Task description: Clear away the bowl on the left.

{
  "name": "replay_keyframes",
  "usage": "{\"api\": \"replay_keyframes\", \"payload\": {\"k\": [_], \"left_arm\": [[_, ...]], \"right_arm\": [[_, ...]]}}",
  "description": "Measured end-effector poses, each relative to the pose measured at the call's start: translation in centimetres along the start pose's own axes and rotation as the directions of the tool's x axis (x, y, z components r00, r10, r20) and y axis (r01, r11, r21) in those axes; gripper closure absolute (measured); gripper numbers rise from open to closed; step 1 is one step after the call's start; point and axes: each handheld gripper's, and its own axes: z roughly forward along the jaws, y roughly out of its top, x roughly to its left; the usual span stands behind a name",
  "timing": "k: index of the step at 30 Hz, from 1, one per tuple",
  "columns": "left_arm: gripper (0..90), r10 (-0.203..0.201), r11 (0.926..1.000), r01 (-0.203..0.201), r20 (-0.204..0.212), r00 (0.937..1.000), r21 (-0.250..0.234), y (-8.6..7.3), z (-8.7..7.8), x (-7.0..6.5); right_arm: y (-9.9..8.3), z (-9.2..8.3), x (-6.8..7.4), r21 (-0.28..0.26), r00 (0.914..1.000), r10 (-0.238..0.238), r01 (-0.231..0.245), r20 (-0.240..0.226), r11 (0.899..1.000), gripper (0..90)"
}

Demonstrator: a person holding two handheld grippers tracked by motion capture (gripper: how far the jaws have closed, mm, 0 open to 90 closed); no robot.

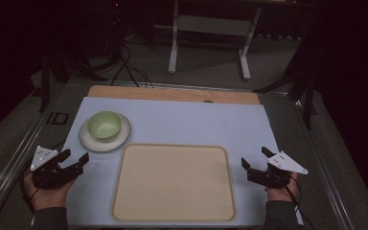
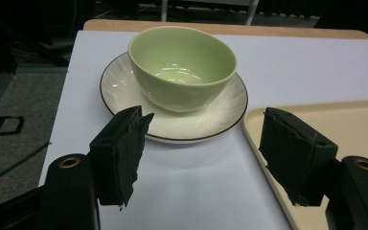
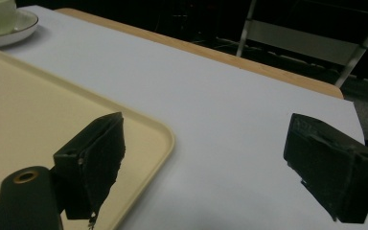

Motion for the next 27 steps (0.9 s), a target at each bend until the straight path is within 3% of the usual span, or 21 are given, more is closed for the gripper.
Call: {"api": "replay_keyframes", "payload": {"k": [3, 13, 27], "left_arm": [[33.9, -0.02, 0.9998, 0.02, 0.012, 0.9997, -0.009, 0.1, 0.0, 0.0], [35.4, -0.022, 0.9995, 0.022, 0.0, 0.9998, -0.022, 0.2, -0.2, -0.3], [35.8, -0.052, 0.9971, 0.053, 0.017, 0.9985, -0.055, 2.1, -1.1, -0.1]], "right_arm": [[0.1, -0.1, 0.1, -0.011, 1.0, -0.006, 0.006, 0.003, 1.0, 13.6], [0.4, -0.3, 0.5, -0.05, 0.9992, -0.037, 0.037, -0.015, 0.998, 13.7], [0.4, -0.4, 0.7, -0.044, 0.9986, -0.052, 0.052, -0.004, 0.998, 13.7]]}}
